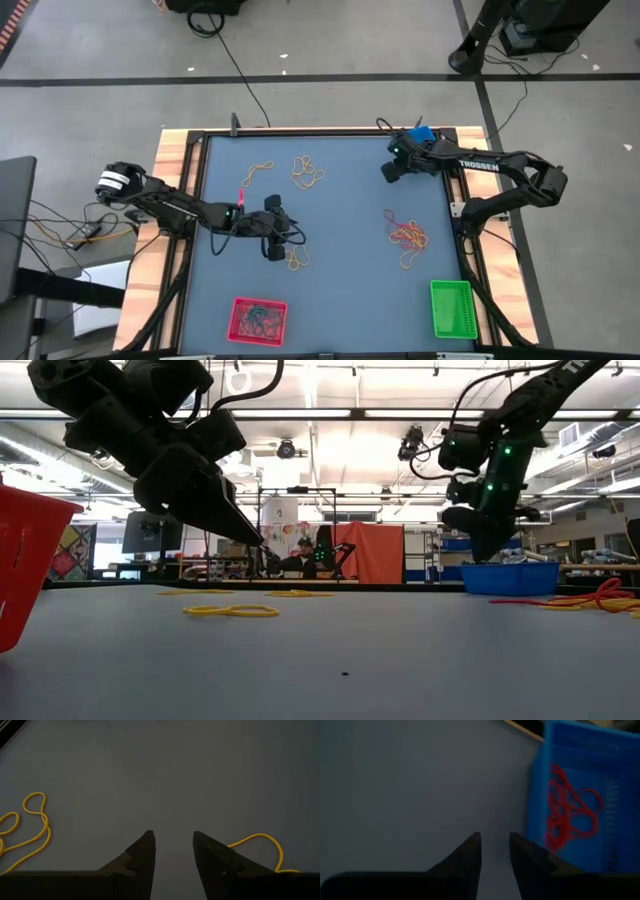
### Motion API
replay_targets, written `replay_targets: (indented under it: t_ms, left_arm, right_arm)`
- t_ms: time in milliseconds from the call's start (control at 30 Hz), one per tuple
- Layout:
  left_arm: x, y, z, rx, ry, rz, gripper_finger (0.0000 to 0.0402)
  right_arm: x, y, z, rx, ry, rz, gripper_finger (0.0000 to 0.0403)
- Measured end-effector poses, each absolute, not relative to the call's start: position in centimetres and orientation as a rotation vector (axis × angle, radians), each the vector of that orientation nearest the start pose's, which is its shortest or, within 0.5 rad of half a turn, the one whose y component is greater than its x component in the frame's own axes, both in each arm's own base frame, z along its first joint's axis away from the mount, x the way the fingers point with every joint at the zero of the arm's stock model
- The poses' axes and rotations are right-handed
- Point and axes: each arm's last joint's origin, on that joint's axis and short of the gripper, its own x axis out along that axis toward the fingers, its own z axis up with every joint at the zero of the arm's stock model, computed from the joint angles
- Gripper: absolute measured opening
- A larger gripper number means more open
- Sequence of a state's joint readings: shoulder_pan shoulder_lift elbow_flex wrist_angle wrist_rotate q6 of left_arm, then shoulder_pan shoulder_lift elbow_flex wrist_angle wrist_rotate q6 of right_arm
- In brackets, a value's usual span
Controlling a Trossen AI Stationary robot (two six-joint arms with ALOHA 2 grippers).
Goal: Sort rubber bands into baskets
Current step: Adjust the blue bin
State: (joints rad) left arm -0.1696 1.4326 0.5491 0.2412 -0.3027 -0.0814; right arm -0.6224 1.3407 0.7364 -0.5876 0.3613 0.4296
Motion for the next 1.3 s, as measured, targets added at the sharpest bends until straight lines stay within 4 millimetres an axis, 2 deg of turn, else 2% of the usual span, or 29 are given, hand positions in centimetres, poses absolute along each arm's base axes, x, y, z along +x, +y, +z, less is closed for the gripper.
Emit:
replay_targets:
  t_ms: [167, 300, 533, 633, 733, 833, 1300]
  left_arm:
    - [25.9, -3.6, 15.7, 0.071, 0.619, 0.154, 0.0138]
    - [26.0, -3.6, 15.7, 0.072, 0.617, 0.154, 0.0138]
    - [26.0, -3.6, 15.7, 0.07, 0.612, 0.154, 0.0138]
    - [26.0, -3.6, 15.7, 0.07, 0.612, 0.154, 0.0138]
    - [26.0, -3.6, 15.7, 0.07, 0.612, 0.154, 0.0138]
    - [26.0, -3.6, 15.7, 0.069, 0.611, 0.154, 0.0138]
    - [26.0, -3.6, 15.7, 0.076, 0.611, 0.152, 0.0138]
  right_arm:
    - [17.0, -13.6, 17.9, 0.493, 1.153, -1.199, 0.0106]
    - [16.7, -13.1, 18.0, 0.418, 1.194, -1.278, 0.0103]
    - [16.1, -12.8, 19.2, 0.352, 1.123, -1.357, 0.0101]
    - [15.3, -12.9, 19.8, 0.344, 1.071, -1.471, 0.0101]
    - [14.5, -13.3, 19.7, 0.432, 1.051, -1.543, 0.0098]
    - [14.5, -13.5, 18.8, 0.532, 1.12, -1.495, 0.009]
    - [16.2, -12.2, 18.2, 0.575, 1.165, -1.332, 0.0075]
